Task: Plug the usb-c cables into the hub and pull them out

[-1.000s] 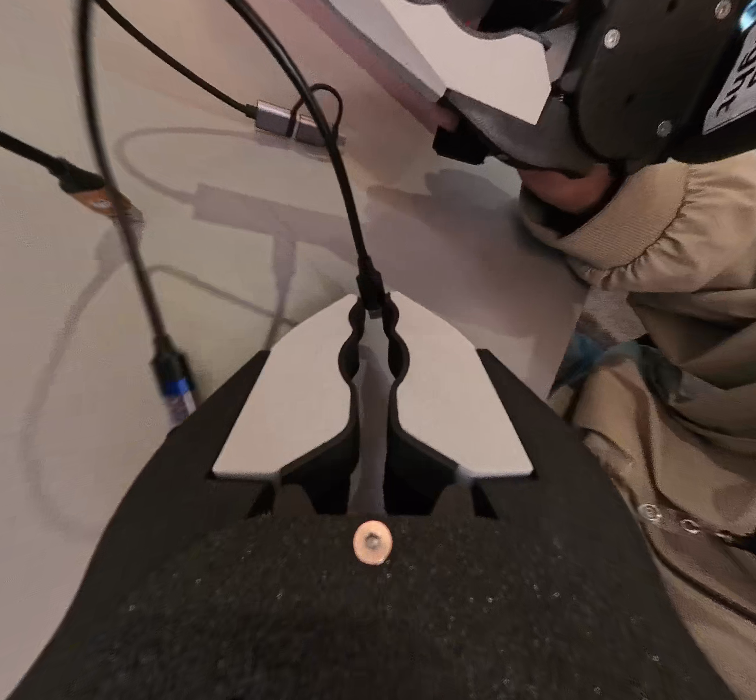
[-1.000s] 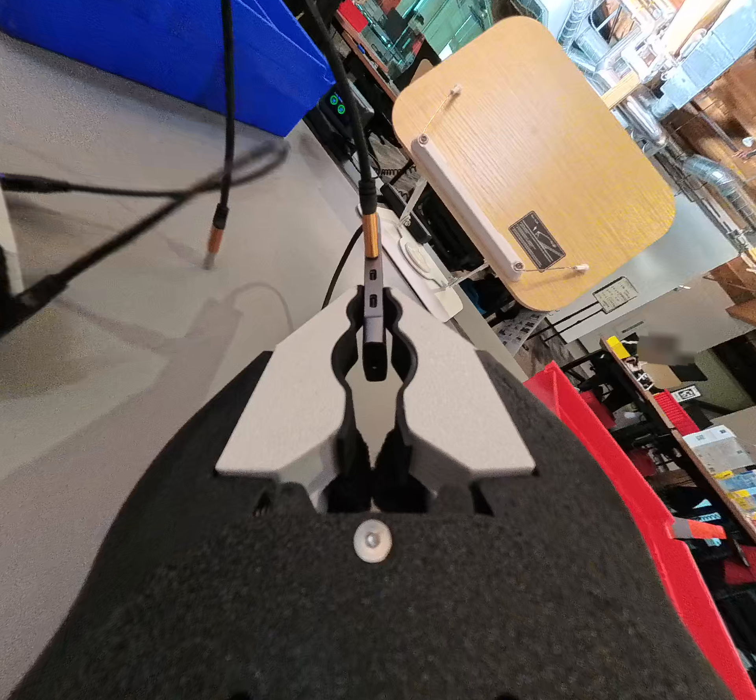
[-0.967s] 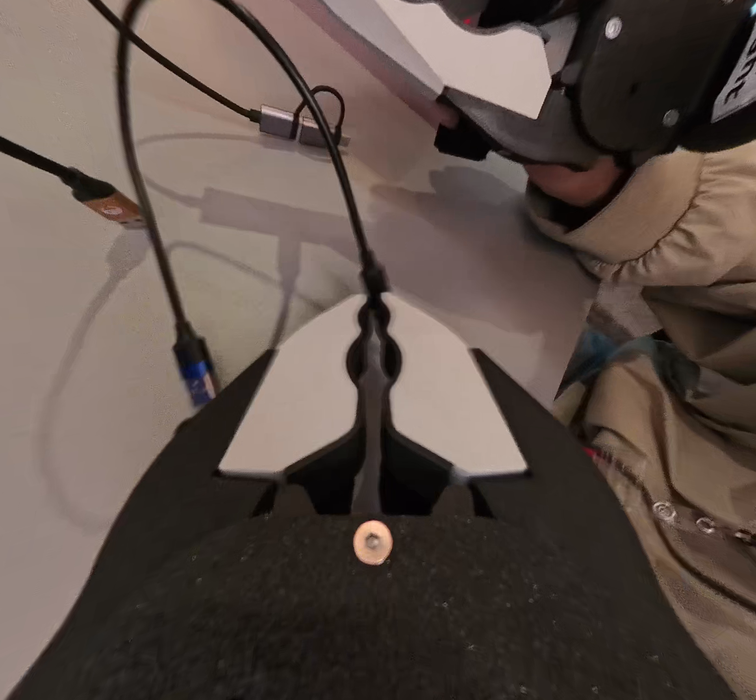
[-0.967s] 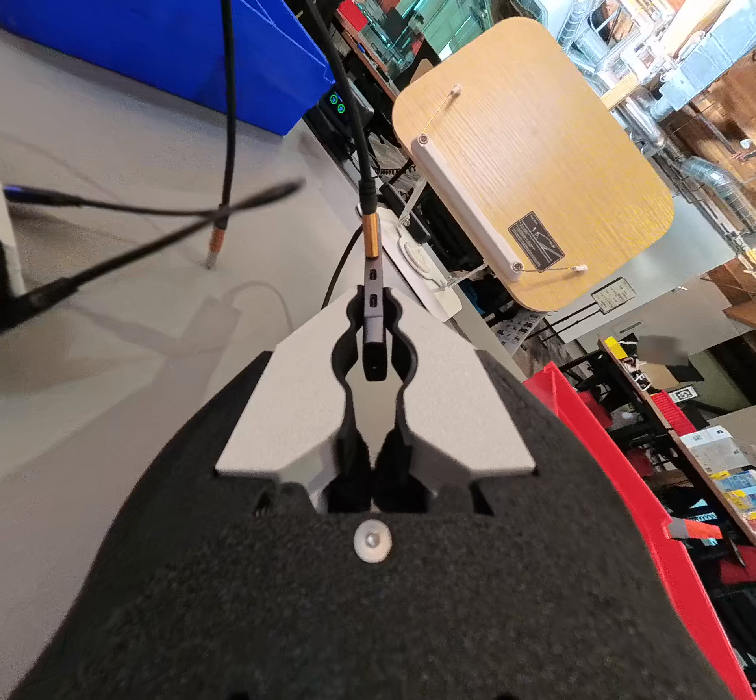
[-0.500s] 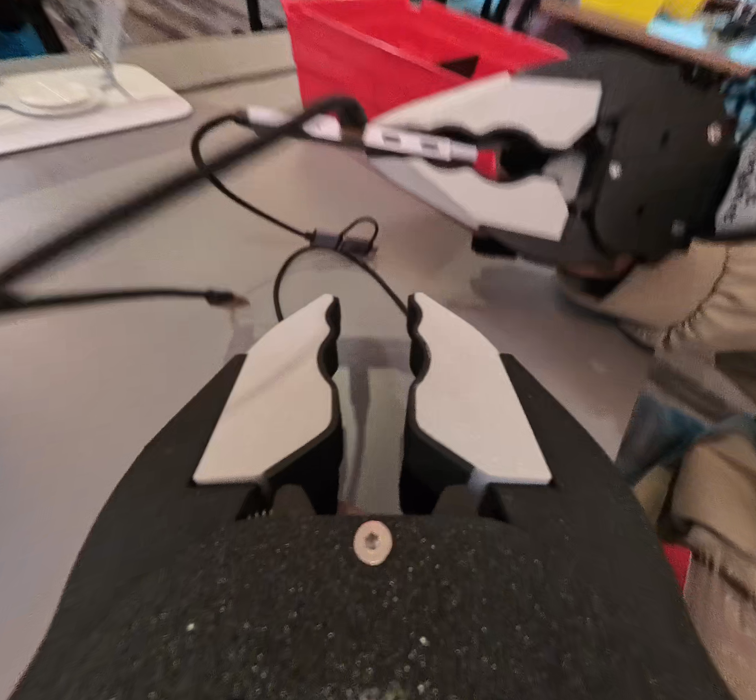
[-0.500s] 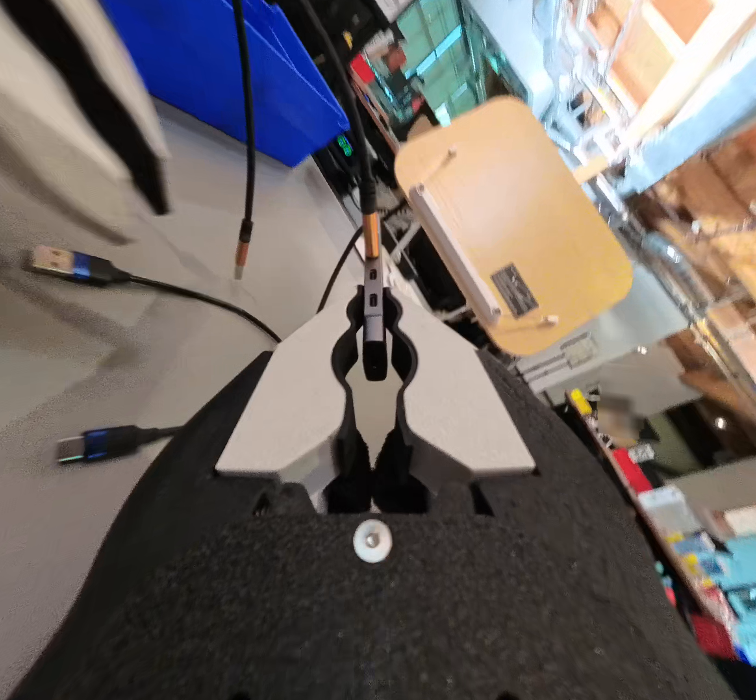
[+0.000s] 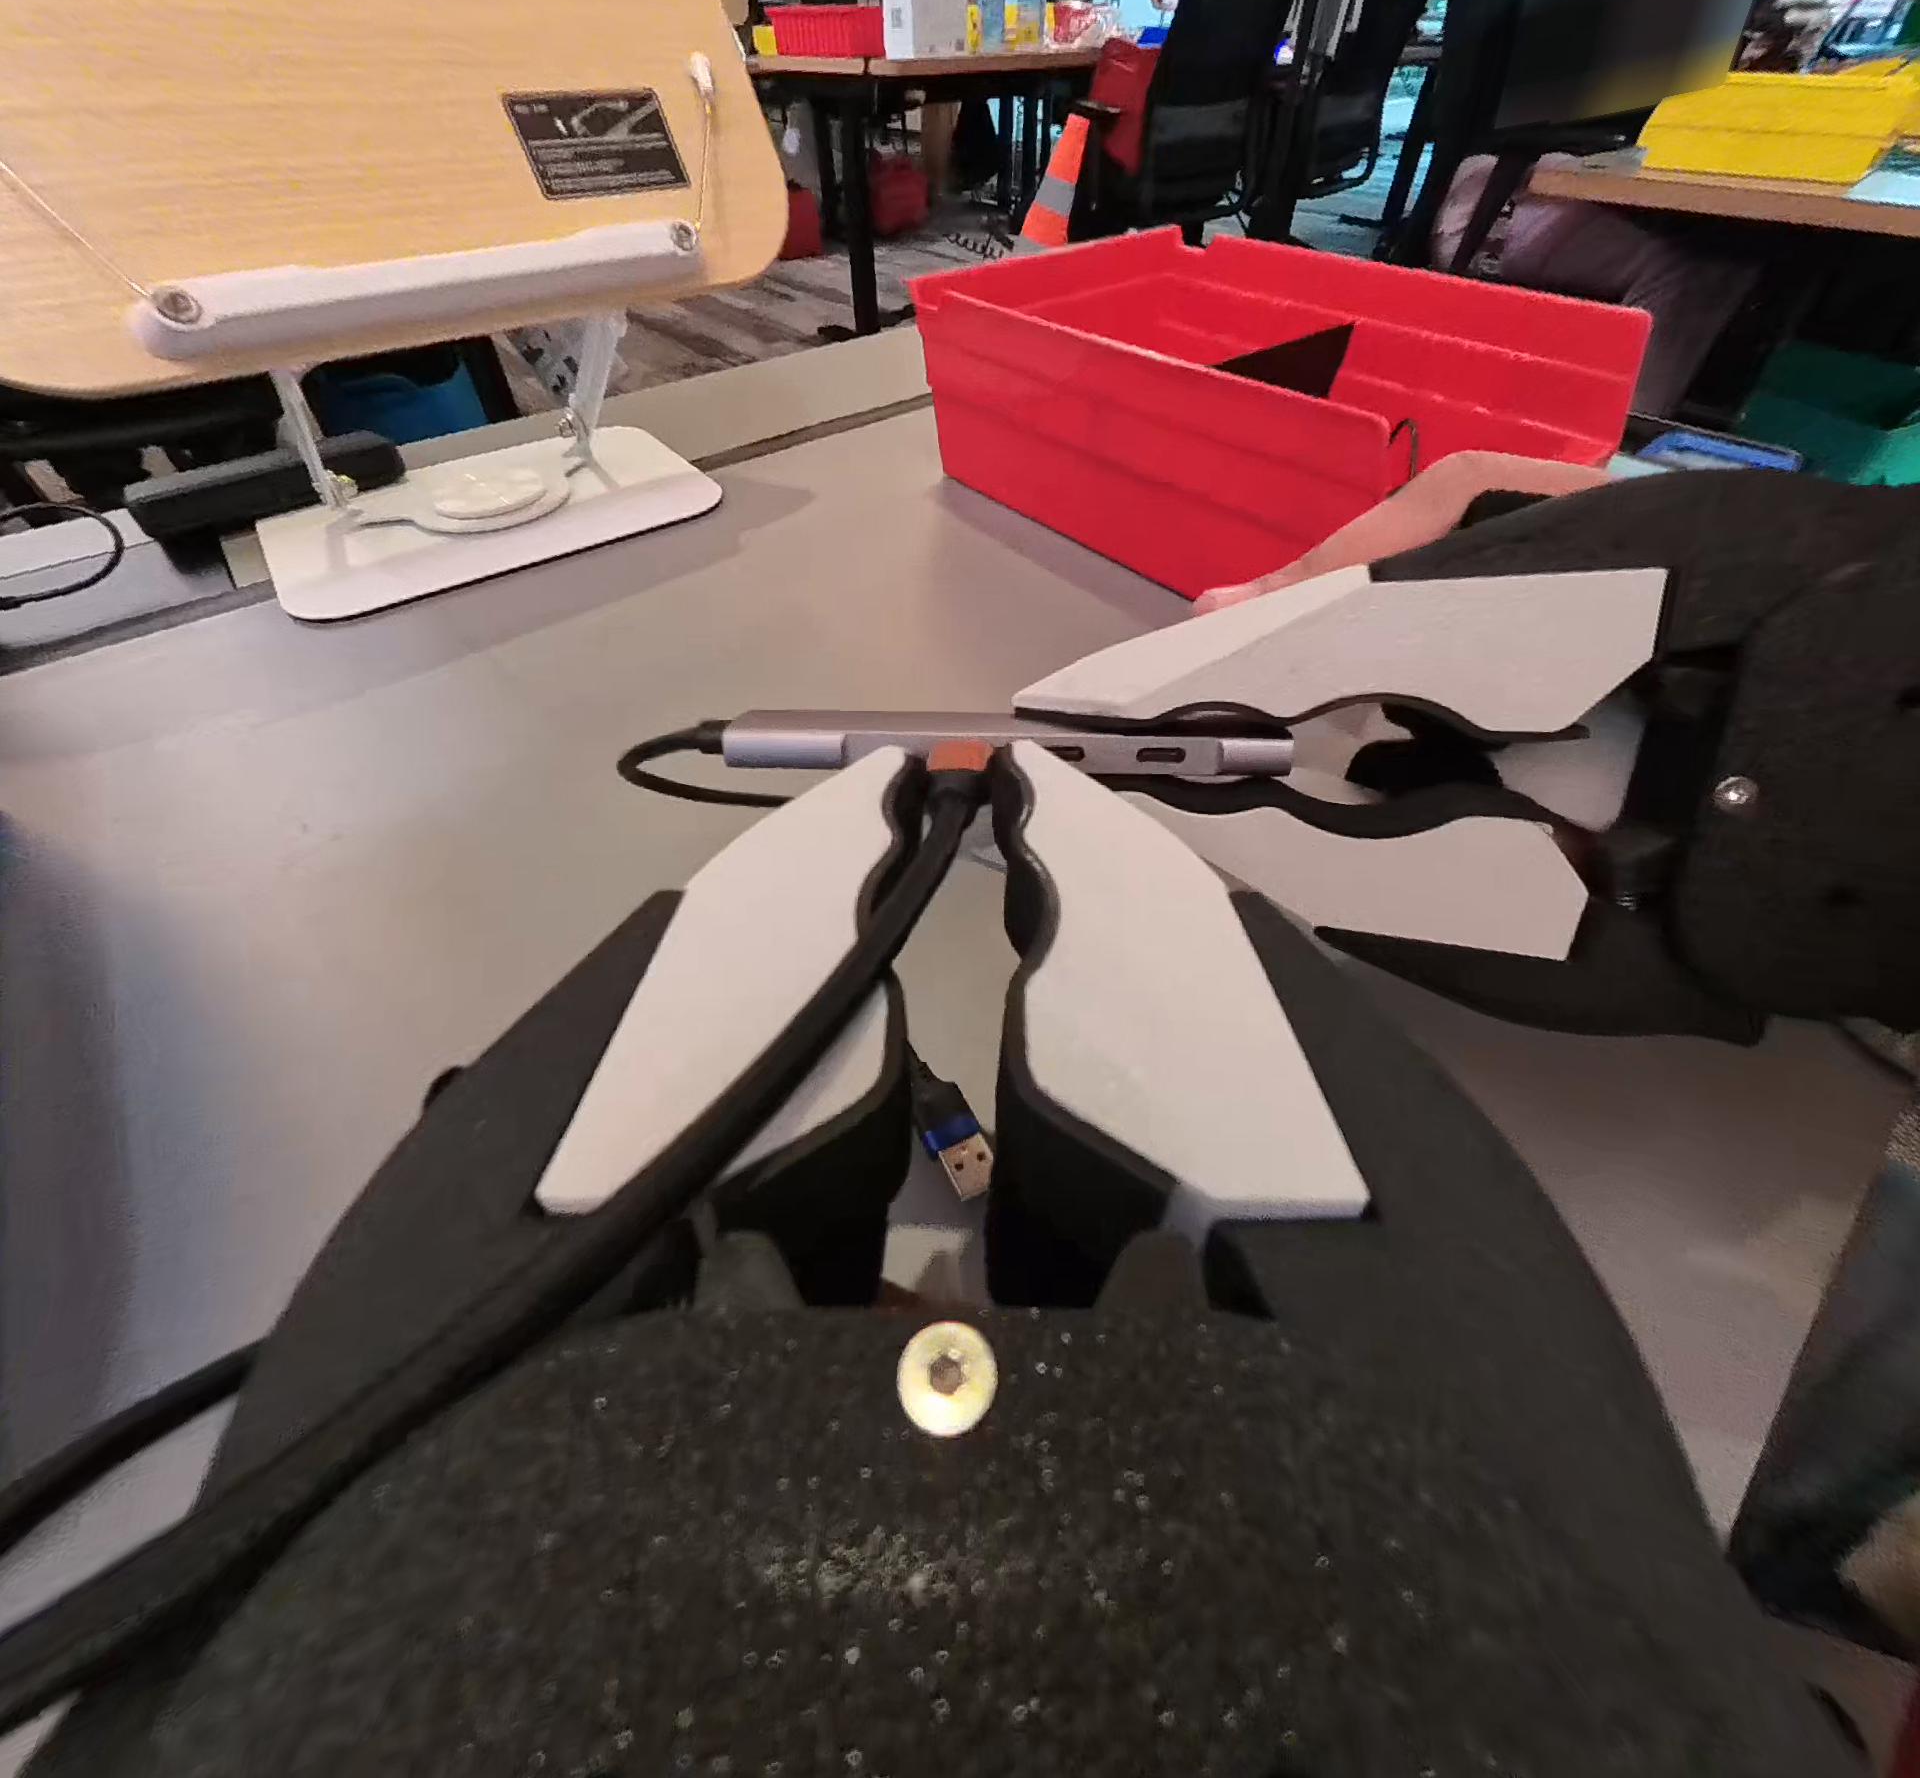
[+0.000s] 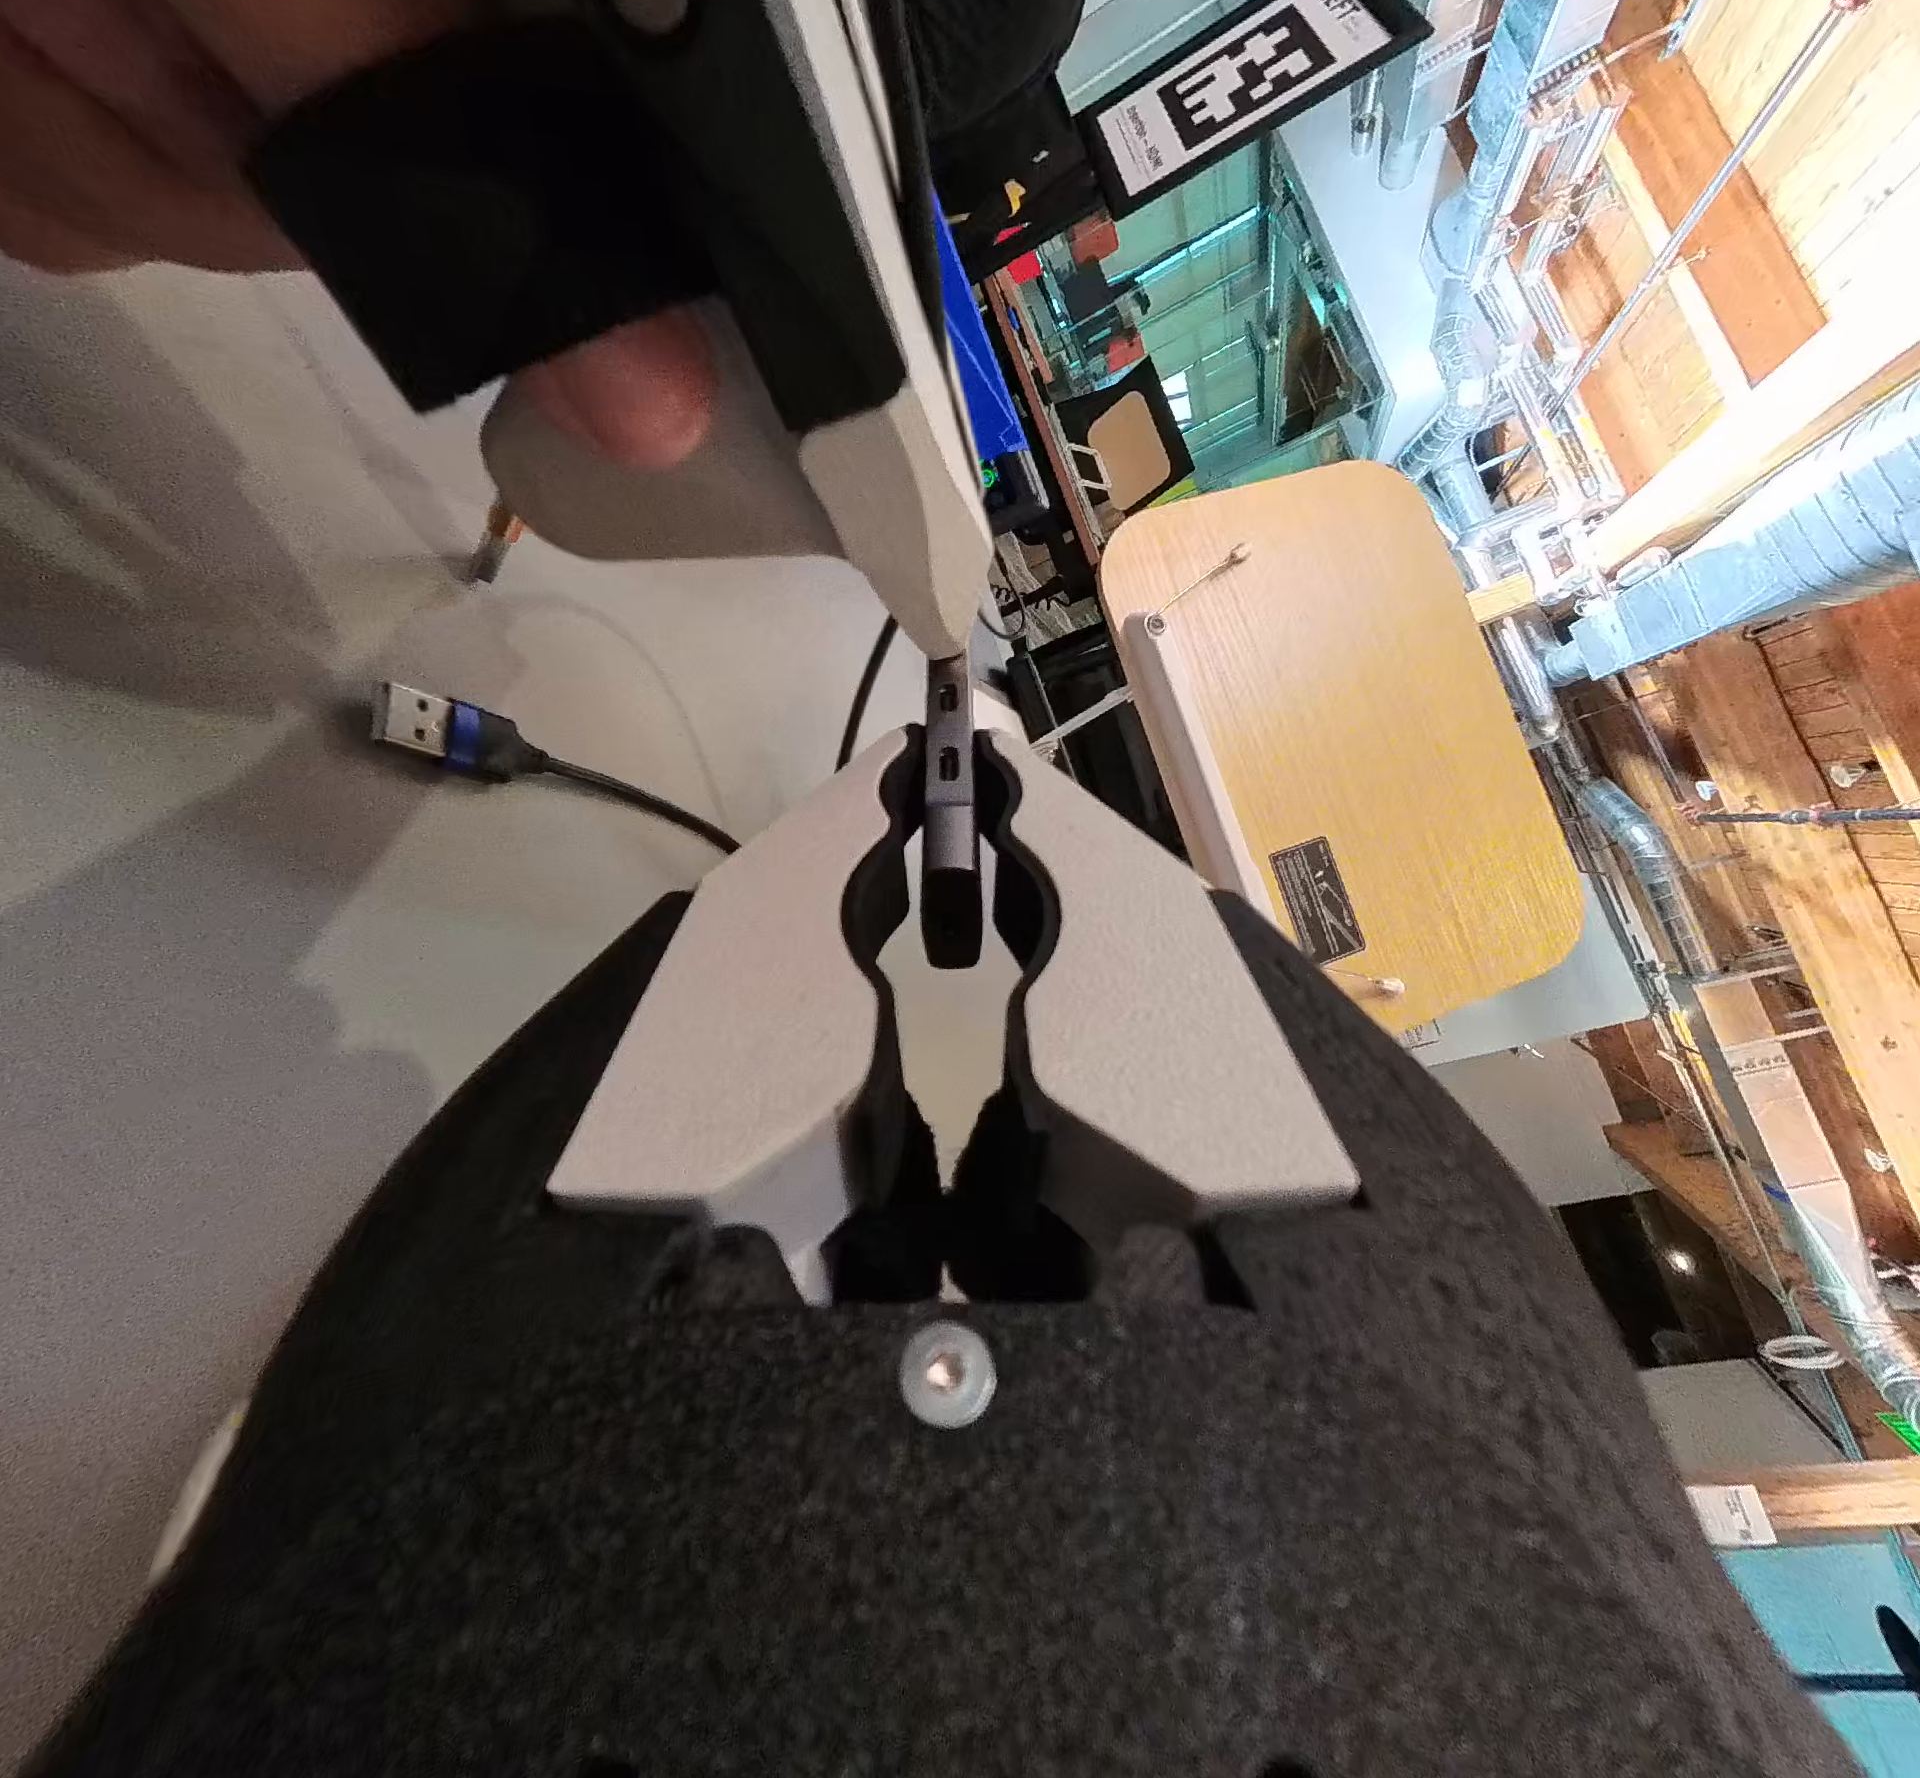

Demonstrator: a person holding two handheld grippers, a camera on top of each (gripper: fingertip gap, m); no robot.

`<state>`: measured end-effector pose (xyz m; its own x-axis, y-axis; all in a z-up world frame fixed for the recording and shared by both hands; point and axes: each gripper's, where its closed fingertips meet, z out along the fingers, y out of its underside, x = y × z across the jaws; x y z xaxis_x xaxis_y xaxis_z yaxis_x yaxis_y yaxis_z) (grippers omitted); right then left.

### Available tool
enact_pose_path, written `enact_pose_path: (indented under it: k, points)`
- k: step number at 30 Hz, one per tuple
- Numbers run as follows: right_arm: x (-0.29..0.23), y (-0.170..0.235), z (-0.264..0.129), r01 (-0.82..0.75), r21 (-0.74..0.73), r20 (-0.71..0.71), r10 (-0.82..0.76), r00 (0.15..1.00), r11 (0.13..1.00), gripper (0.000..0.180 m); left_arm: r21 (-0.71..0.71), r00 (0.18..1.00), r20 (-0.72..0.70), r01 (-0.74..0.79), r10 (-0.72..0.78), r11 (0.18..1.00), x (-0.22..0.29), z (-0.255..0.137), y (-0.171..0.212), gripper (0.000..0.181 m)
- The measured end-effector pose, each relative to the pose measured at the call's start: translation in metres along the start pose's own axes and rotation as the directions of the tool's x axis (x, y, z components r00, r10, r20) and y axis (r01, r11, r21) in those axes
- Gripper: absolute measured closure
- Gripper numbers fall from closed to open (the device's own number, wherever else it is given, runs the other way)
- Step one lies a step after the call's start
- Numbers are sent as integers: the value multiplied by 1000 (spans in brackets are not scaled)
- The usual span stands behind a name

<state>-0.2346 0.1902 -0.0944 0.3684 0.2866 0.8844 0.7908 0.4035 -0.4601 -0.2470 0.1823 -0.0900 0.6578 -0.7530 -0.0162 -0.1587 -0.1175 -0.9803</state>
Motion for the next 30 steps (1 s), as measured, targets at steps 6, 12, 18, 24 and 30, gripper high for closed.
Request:
enact_pose_path:
  k: [6,12,18,24,30]
  points:
    - [11,-1,2,-53,-43,-21,52,998,998,171,20,999,27,-47,46,999,-1,-3,-13,169]
    - [3,1,6,-52,-67,15,53,998,996,171,1,998,-24,53,-53,999,-3,0,-4,168]
    - [5,-1,-7,-114,106,66,107,992,988,164,-6,963,-214,166,-164,986,8,-5,-4,168]
    - [-2,-12,-10,-15,162,48,8,999,987,166,-39,921,-325,214,-215,976,27,-4,-1,168]
    - [-1,-11,-10,-5,168,71,-7,997,986,171,-45,934,-314,163,-168,986,32,-5,-3,168]
